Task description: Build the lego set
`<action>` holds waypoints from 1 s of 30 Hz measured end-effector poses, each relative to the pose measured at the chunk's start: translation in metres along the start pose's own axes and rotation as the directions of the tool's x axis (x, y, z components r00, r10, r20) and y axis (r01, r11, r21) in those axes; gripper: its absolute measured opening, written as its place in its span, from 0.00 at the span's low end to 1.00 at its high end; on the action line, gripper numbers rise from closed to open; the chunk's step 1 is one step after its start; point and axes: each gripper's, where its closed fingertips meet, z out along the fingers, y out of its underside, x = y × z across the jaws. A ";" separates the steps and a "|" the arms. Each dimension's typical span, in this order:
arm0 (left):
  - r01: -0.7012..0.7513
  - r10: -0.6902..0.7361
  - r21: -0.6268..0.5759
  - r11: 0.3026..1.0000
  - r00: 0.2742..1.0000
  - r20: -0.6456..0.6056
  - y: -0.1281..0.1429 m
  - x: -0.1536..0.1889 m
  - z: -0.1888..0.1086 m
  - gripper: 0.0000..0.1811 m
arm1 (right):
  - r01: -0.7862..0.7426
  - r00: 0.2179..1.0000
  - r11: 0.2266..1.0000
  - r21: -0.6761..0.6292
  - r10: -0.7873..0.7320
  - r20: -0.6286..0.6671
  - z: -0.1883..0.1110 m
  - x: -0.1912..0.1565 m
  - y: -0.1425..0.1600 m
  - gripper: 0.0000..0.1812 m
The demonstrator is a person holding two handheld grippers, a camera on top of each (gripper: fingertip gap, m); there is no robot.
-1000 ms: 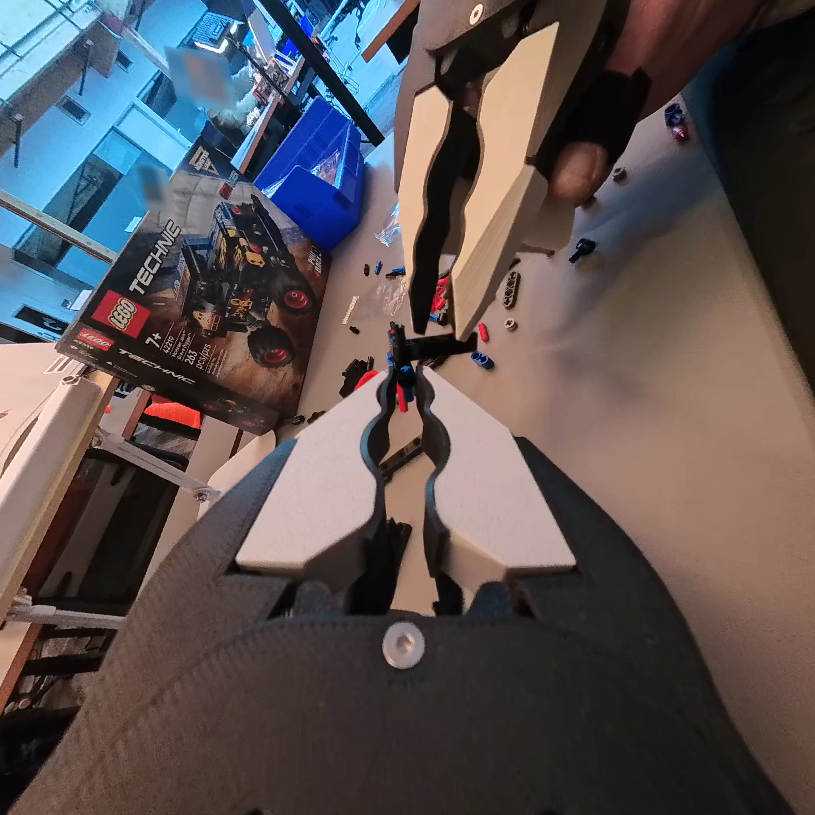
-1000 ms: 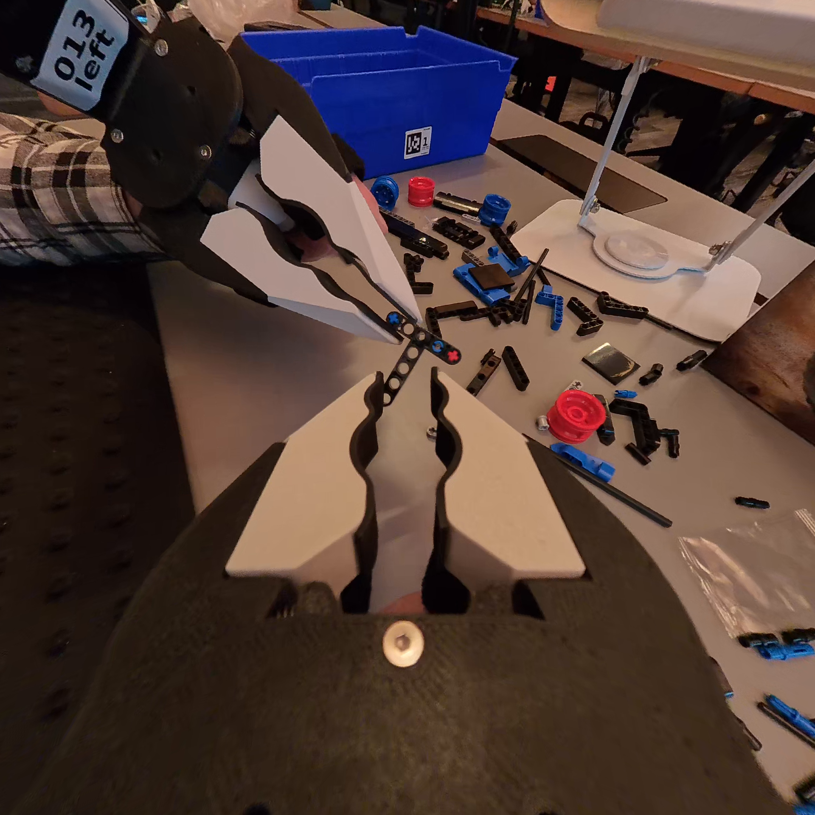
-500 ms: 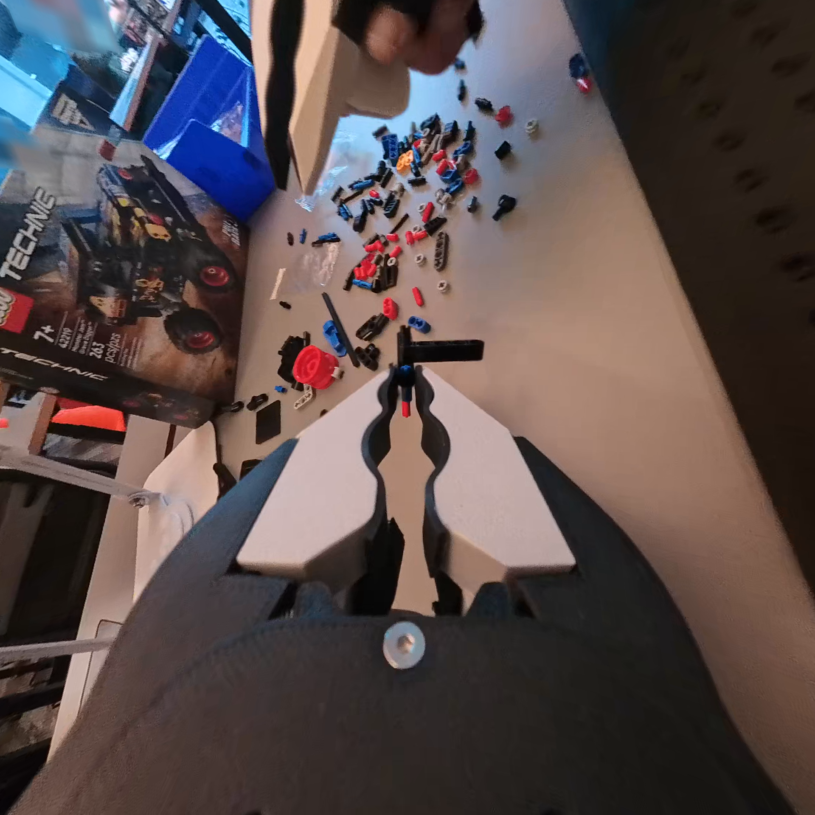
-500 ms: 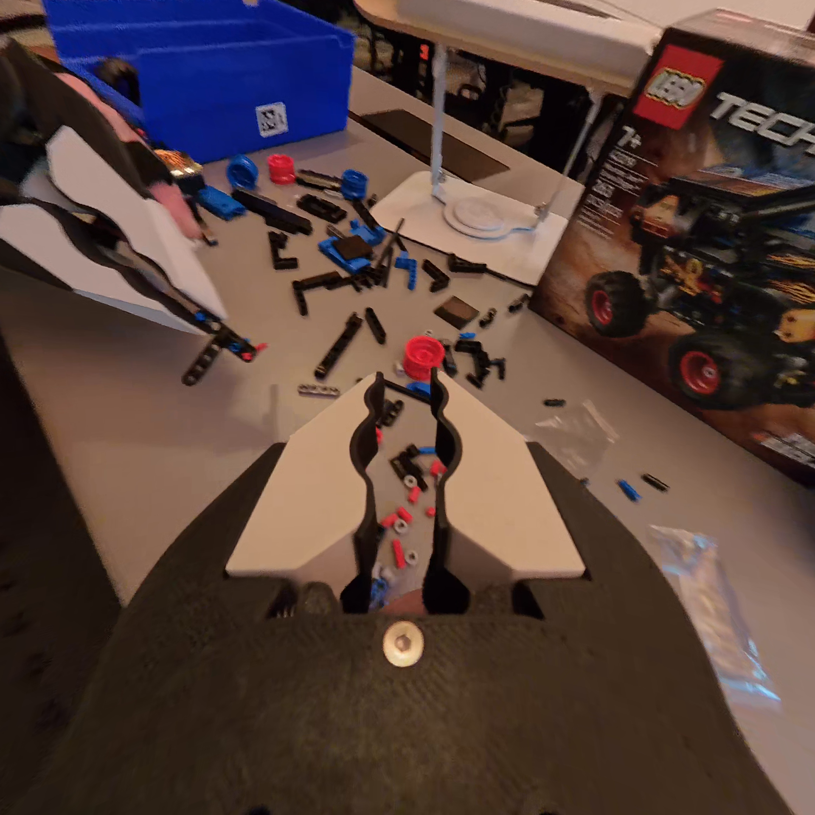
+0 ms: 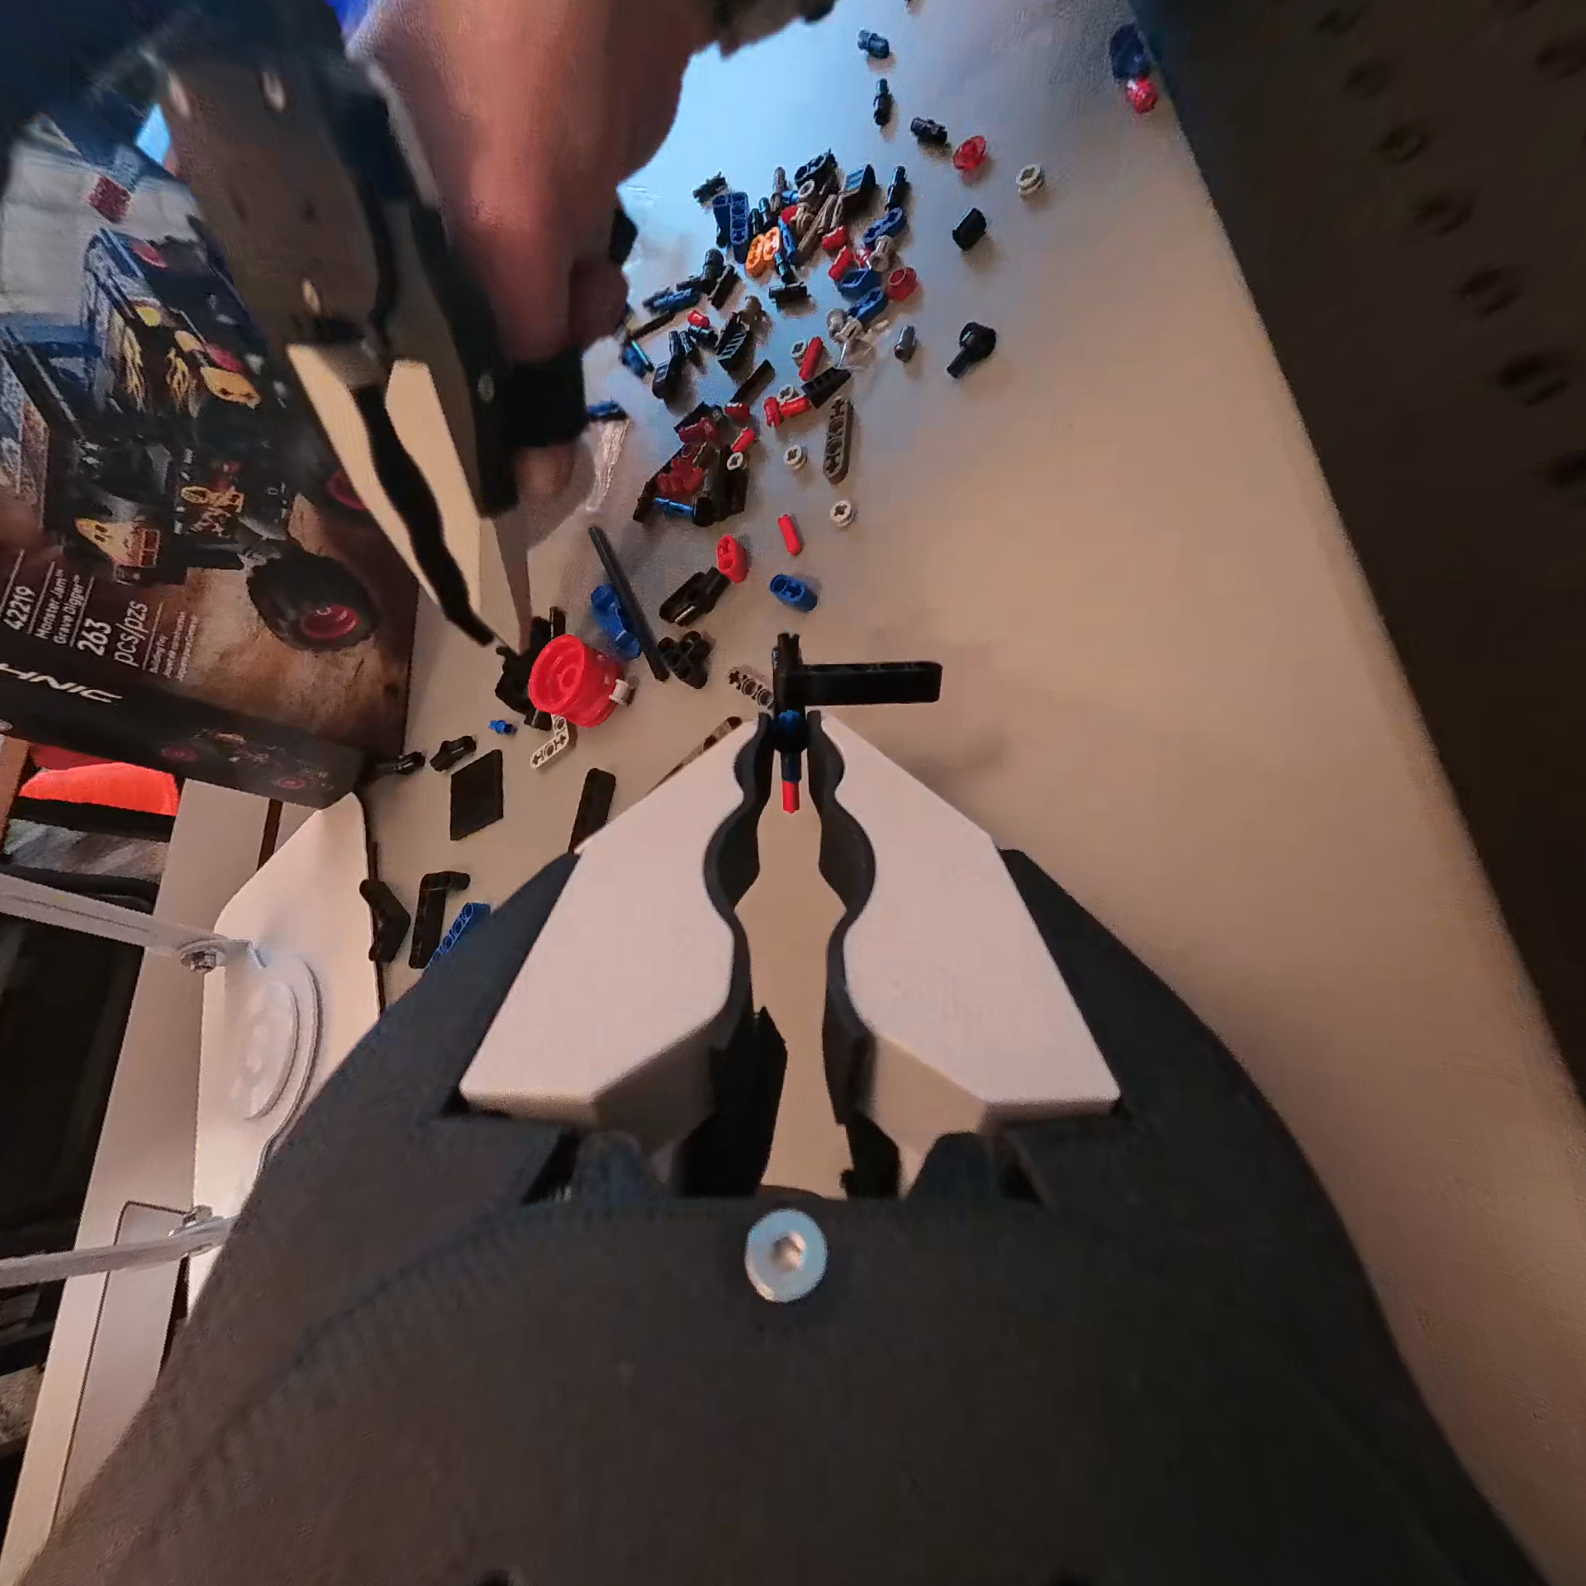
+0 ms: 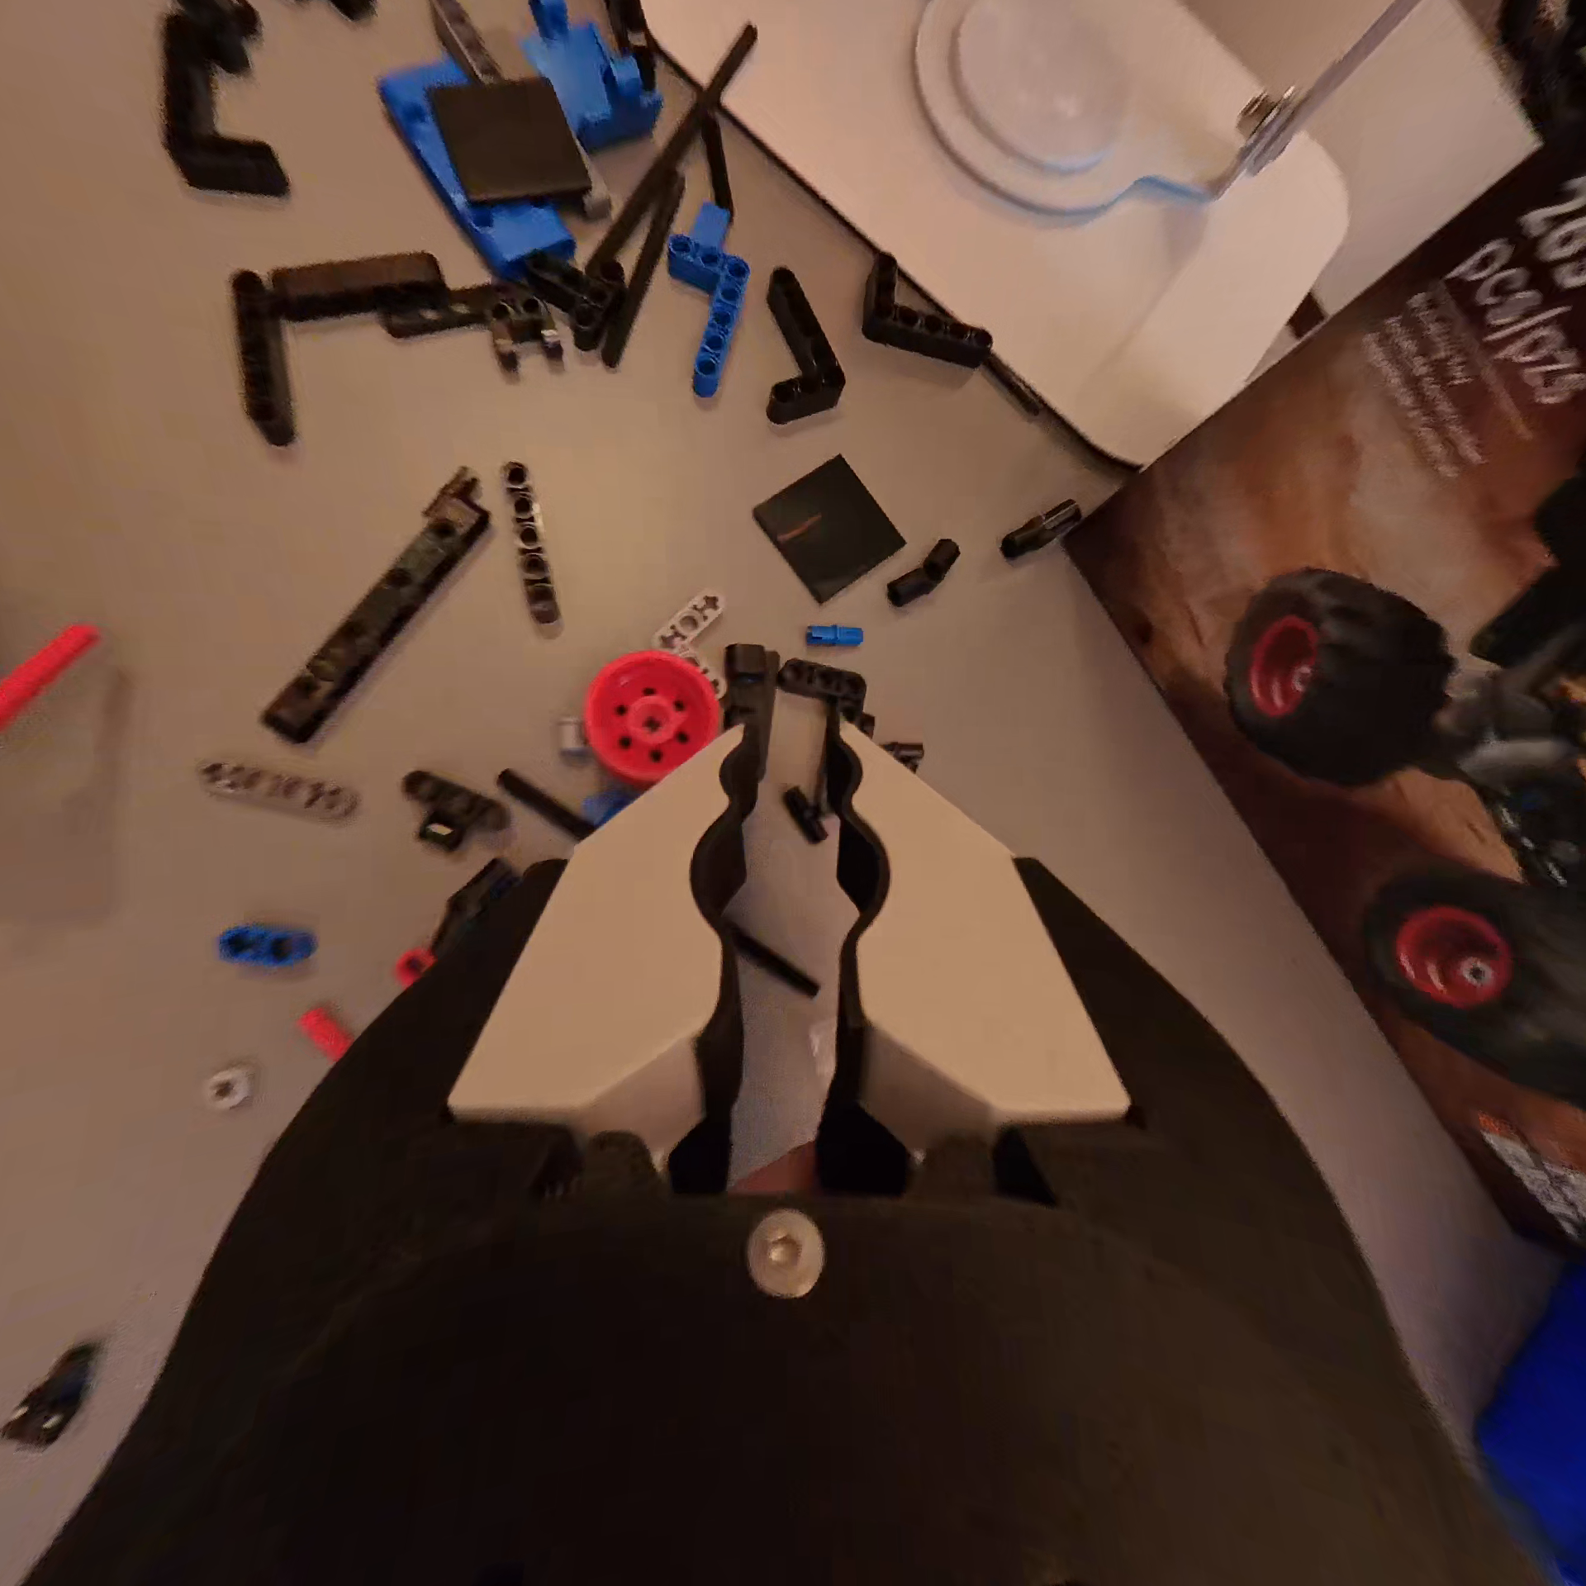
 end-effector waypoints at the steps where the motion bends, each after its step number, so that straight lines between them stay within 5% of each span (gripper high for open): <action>1: 0.002 -0.002 0.000 1.000 1.000 -0.002 0.001 0.000 0.000 0.02 | 0.008 1.000 1.000 -0.015 -0.008 0.000 0.007 0.003 0.000 0.07; 11: 0.054 -0.055 -0.012 0.998 0.995 -0.079 0.011 0.009 0.001 0.03 | 0.009 0.999 1.000 -0.025 -0.008 0.049 0.021 0.008 0.005 0.02; 25: 0.071 -0.078 -0.070 0.995 0.990 -0.114 0.021 0.016 0.002 0.13 | 0.078 0.982 0.926 0.369 -0.135 0.132 -0.081 -0.056 -0.042 0.02; 30: 0.212 -0.211 0.120 0.970 0.977 -0.024 -0.010 -0.016 -0.019 0.14 | 0.142 0.979 0.861 0.489 -0.196 0.062 -0.108 -0.083 -0.058 0.02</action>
